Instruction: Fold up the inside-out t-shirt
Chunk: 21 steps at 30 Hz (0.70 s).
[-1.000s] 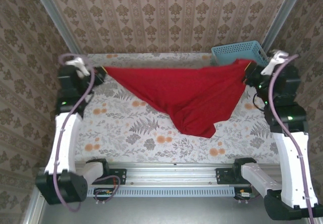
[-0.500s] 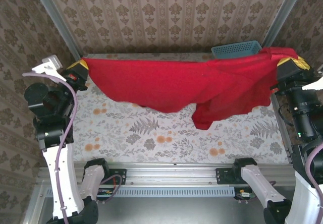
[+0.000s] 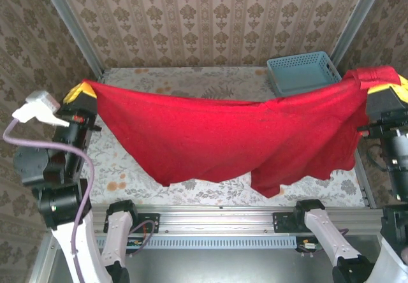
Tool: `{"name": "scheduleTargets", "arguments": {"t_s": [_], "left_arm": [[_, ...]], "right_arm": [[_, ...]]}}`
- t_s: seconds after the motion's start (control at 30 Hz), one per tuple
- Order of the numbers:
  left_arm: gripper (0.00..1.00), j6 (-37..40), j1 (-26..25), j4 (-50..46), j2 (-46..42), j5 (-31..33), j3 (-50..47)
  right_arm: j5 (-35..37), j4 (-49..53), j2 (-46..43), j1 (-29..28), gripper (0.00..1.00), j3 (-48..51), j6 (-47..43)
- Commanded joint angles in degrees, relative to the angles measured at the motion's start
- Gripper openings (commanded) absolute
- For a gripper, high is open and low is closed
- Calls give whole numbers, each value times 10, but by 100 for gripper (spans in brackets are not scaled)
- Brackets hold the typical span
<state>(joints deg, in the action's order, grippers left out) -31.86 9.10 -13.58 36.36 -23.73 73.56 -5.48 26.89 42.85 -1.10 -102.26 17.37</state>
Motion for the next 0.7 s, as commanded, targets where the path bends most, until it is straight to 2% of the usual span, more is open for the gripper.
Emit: {"name": "scheduleTargets", "arguments": {"t_s": [0.0, 0.17, 0.33, 0.37, 0.4, 0.43, 0.5, 0.53, 0.6, 0.67], "left_arm": [[0, 4, 6, -2, 115, 14, -14], [0, -10, -6, 18, 324, -40, 6], [0, 5, -49, -3, 519, 3, 70], [3, 0, -50, -7, 561, 13, 85], [11, -5, -51, -12, 601, 20, 105], [18, -2, -51, -21, 639, 23, 130], [34, 8, -52, -69, 719, 44, 205], [41, 15, -53, -93, 748, 60, 243], [49, 29, -52, -170, 787, 107, 320], [56, 38, -52, -212, 787, 146, 349]], "right_arm": [[-4, -31, 90, 3, 0, 33, -12], [-48, -92, 218, 2, 0, 90, 5], [-80, -174, 373, -4, 0, 126, 11], [-83, -184, 418, -7, 0, 121, 11], [-84, -193, 459, -10, 5, 113, 12], [-87, -198, 494, -11, 15, 100, 14], [-73, -177, 585, -13, 44, 41, 23], [-56, -145, 624, -13, 52, 8, 28], [-25, -39, 708, -11, 56, -105, 34], [-12, 13, 740, -11, 57, -160, 32]]}}
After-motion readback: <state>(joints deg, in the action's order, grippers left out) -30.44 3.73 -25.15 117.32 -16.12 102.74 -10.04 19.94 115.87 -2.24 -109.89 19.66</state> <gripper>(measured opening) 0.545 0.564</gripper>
